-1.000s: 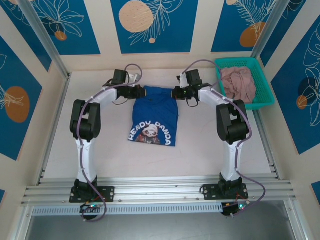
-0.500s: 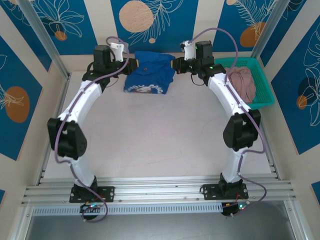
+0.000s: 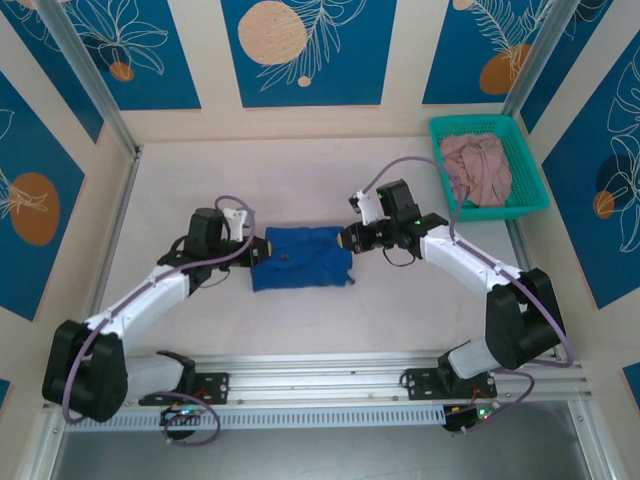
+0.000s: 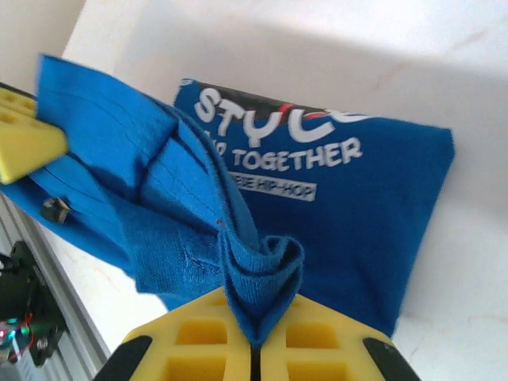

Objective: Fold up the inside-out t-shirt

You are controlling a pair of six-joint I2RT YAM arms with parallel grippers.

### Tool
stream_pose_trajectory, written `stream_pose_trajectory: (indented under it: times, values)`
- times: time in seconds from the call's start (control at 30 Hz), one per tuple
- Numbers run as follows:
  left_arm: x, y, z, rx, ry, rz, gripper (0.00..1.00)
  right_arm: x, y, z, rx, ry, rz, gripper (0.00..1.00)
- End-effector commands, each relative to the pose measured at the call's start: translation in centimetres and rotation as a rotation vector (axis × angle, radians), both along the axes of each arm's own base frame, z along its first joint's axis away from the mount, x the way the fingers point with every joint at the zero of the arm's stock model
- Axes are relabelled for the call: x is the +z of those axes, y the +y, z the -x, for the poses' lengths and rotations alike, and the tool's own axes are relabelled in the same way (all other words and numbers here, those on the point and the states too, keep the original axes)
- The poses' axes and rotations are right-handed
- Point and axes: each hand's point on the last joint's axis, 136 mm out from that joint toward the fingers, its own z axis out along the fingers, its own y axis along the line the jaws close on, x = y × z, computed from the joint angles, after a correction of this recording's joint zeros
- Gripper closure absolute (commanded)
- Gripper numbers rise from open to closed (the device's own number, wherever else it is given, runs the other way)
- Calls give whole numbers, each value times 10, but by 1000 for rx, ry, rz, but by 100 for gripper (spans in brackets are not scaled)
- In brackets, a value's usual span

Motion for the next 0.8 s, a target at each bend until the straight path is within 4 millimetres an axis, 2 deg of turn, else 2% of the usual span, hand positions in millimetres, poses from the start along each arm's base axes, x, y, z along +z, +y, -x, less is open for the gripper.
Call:
stream_pose_trajectory:
  times: [0.0, 0.2, 0.33, 0.4, 0.43, 0.53, 0.6, 0.67, 0.73, 0.77]
  values:
    - [-4, 12, -11, 96, -3, -18, 100, 1, 1, -10, -41, 12, 0, 100]
    - [-57, 36, -31, 212, 137, -206, 100, -31, 16, -45, -43, 100, 67, 100]
    - [-87, 44, -37, 252, 231, -267, 100, -62, 30, -60, -32, 182, 120, 100]
    - [-104, 54, -41, 288, 263, -324, 95, -79, 34, -69, -40, 218, 158, 100]
    - [-110, 57, -43, 297, 278, -342, 91, -87, 33, -73, -48, 242, 178, 97]
    - [-115, 67, -51, 309, 285, -416, 64, -95, 27, -87, -73, 245, 250, 83]
    - [-99, 73, -56, 316, 243, -452, 51, -81, 24, -95, -82, 215, 252, 71]
    - [-81, 75, -56, 319, 192, -443, 40, -62, 20, -97, -87, 181, 234, 64]
    - [-71, 76, -47, 311, 175, -426, 25, -48, 14, -94, -94, 154, 230, 58]
    - [-69, 76, -41, 309, 182, -409, 16, -41, 12, -91, -95, 137, 228, 51]
